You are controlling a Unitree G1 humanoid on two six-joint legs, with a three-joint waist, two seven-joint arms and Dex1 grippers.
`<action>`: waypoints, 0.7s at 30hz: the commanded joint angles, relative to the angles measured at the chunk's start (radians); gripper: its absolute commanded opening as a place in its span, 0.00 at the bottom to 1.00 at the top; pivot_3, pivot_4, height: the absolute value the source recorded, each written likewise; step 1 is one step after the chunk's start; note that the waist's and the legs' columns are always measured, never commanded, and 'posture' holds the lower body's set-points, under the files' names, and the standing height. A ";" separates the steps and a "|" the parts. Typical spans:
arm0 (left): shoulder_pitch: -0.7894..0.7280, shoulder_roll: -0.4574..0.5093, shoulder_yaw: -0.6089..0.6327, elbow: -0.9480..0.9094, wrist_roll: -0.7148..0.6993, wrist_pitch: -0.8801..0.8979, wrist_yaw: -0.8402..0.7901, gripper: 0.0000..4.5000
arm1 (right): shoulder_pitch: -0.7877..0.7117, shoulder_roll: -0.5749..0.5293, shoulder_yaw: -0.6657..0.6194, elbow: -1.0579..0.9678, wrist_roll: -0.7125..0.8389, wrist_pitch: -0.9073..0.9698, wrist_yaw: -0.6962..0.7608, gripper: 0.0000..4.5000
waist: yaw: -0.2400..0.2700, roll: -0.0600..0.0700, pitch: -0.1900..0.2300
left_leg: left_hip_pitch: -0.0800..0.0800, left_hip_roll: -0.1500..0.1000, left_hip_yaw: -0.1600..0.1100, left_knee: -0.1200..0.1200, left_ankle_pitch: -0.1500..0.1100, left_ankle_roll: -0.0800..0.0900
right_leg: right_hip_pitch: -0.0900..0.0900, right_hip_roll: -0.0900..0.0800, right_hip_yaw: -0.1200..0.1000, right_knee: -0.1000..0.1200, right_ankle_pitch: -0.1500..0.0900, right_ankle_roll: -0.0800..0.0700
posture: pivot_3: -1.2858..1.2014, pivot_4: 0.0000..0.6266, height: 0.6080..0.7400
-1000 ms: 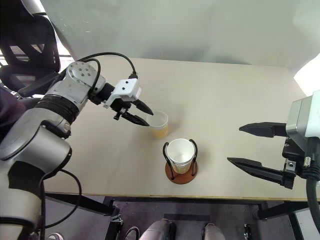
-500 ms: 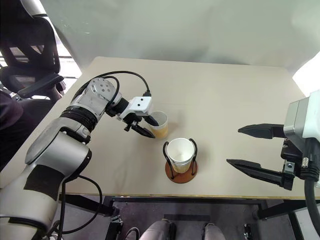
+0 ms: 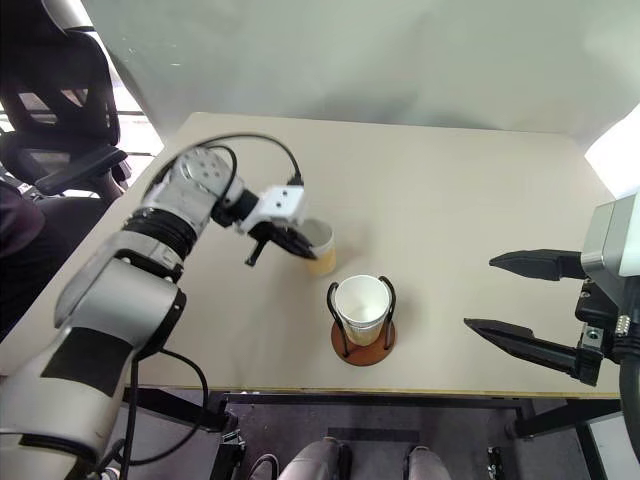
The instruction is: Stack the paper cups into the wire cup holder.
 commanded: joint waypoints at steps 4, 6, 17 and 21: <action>-0.167 0.162 -0.232 -0.433 -0.615 0.130 -0.030 0.01 | 0.014 0.010 -0.082 0.002 -0.004 0.021 0.013 0.75 | 0.004 0.003 -0.002 | 0.001 -0.002 0.002 0.000 -0.006 0.001 | 0.001 0.002 -0.002 -0.001 0.001 0.000 | 0.52 0.24 1.00; -0.192 0.218 -0.304 -0.563 -0.775 0.153 -0.030 0.01 | 0.020 0.014 -0.091 -0.004 -0.004 0.021 0.010 0.75 | 0.001 0.004 -0.003 | 0.004 -0.002 0.002 0.001 -0.011 0.002 | 0.003 0.001 0.001 0.000 -0.002 0.002 | 0.52 0.24 1.00; -0.295 0.359 -0.820 -0.884 -0.976 -0.024 -0.030 0.01 | 0.050 0.021 -0.145 -0.029 0.044 0.026 -0.042 0.75 | -0.003 0.012 0.000 | 0.008 0.002 -0.001 0.003 -0.014 -0.001 | 0.007 0.000 0.001 0.001 -0.007 0.001 | 0.52 0.24 1.00; -0.334 0.346 -0.932 -0.858 -0.982 -0.108 -0.030 0.01 | 0.066 0.017 -0.165 -0.034 0.076 0.025 -0.069 0.75 | -0.003 0.012 0.000 | 0.007 0.002 0.000 0.003 -0.014 -0.001 | 0.007 0.001 -0.001 0.001 -0.007 0.000 | 0.52 0.24 1.00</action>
